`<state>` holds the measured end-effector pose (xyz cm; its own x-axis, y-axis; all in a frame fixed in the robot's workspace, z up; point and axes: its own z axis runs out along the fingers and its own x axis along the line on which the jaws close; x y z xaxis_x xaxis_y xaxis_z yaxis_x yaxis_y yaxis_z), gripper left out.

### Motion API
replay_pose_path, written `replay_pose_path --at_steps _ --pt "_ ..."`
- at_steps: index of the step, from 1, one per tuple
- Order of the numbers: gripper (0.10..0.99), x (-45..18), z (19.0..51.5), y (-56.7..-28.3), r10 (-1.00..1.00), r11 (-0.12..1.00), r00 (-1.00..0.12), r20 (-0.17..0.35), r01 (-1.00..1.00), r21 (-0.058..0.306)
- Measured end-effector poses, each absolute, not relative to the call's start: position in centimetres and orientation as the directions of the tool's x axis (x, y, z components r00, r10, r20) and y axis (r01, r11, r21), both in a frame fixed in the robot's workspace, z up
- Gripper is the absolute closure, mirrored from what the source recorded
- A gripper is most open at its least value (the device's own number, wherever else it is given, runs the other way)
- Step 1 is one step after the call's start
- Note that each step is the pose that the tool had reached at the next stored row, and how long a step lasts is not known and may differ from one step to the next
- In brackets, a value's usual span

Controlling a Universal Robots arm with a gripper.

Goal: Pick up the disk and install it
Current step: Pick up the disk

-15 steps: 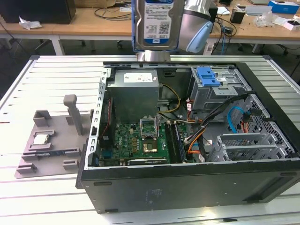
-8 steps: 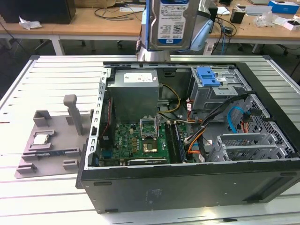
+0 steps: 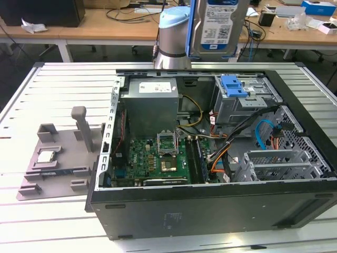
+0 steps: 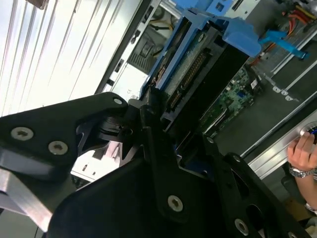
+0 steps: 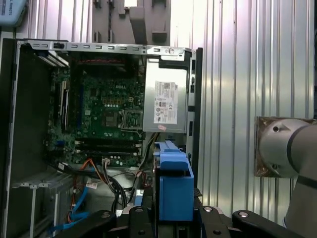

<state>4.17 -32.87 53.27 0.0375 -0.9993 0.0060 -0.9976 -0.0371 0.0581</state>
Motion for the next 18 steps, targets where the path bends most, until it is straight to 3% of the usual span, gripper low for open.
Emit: replay_pose_path --at_steps 18 --pt "0.725 14.8 53.3 -32.9 -0.999 -0.037 0.038 0.006 -0.997 0.061"
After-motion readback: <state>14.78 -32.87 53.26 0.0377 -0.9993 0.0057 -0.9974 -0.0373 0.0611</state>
